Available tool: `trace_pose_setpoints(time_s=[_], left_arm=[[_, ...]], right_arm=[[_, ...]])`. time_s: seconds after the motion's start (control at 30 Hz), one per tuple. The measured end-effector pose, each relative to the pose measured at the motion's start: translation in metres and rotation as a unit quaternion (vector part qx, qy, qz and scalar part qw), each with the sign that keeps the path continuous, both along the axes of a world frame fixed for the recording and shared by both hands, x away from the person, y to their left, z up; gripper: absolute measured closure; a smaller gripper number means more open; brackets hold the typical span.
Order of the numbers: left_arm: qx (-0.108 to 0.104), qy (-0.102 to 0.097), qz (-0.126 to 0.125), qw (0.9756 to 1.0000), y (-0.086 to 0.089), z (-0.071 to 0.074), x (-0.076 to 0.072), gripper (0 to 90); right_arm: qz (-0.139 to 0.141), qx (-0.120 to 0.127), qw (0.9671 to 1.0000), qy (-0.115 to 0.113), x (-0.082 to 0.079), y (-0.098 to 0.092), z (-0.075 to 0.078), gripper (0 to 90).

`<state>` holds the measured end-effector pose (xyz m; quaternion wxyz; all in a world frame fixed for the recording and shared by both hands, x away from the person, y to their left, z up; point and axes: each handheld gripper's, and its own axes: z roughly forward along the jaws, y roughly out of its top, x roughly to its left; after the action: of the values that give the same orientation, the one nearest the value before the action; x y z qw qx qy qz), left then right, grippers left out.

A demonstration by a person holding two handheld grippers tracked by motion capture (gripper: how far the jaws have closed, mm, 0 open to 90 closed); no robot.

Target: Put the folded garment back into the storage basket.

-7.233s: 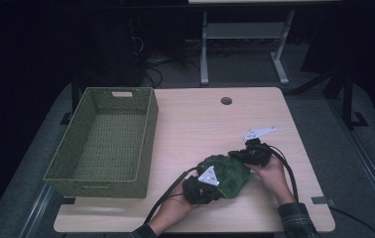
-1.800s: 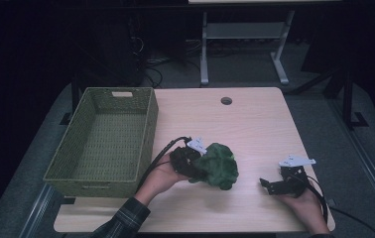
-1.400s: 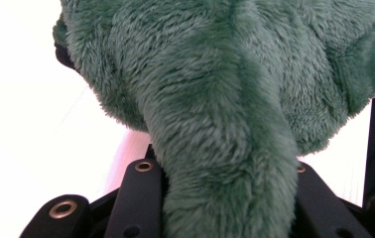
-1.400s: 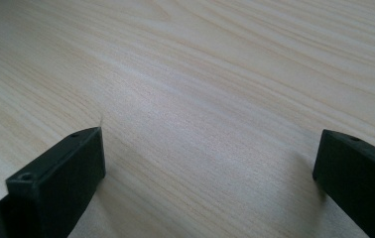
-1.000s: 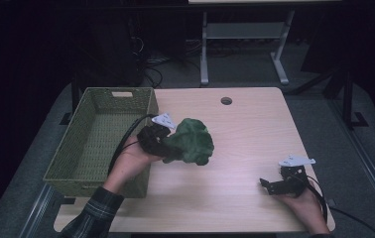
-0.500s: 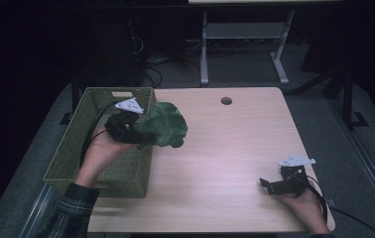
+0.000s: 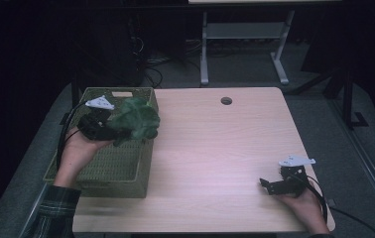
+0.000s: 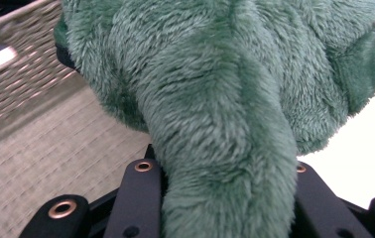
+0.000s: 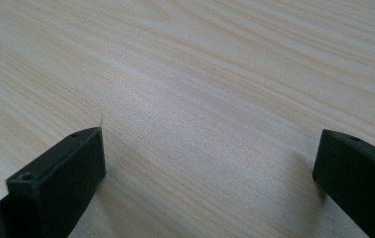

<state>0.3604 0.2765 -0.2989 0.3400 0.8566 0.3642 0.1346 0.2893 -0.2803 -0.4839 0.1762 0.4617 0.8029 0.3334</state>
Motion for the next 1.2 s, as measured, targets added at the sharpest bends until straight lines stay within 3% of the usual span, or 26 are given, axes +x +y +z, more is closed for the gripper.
trace_pose_setpoints(time_s=[0.23,0.5,0.77,1.2], left_arm=[[0.010,0.006,0.039,0.9992,0.025,-0.014,0.004,67.0],[0.018,0.021,0.077,0.9966,0.047,-0.042,0.010,67.0],[0.026,0.040,0.089,0.9948,0.058,-0.067,0.017,67.0],[0.057,0.084,0.086,0.9911,0.054,-0.097,0.025,66.6]], right_arm=[[0.000,0.000,1.0000,0.000,0.000,0.000,0.000,0.0],[0.000,0.000,1.0000,0.000,0.000,0.000,0.000,0.0],[-0.001,0.000,1.0000,0.000,0.000,0.000,0.000,0.0],[-0.001,0.001,1.0000,0.000,0.000,0.000,0.000,0.0]])
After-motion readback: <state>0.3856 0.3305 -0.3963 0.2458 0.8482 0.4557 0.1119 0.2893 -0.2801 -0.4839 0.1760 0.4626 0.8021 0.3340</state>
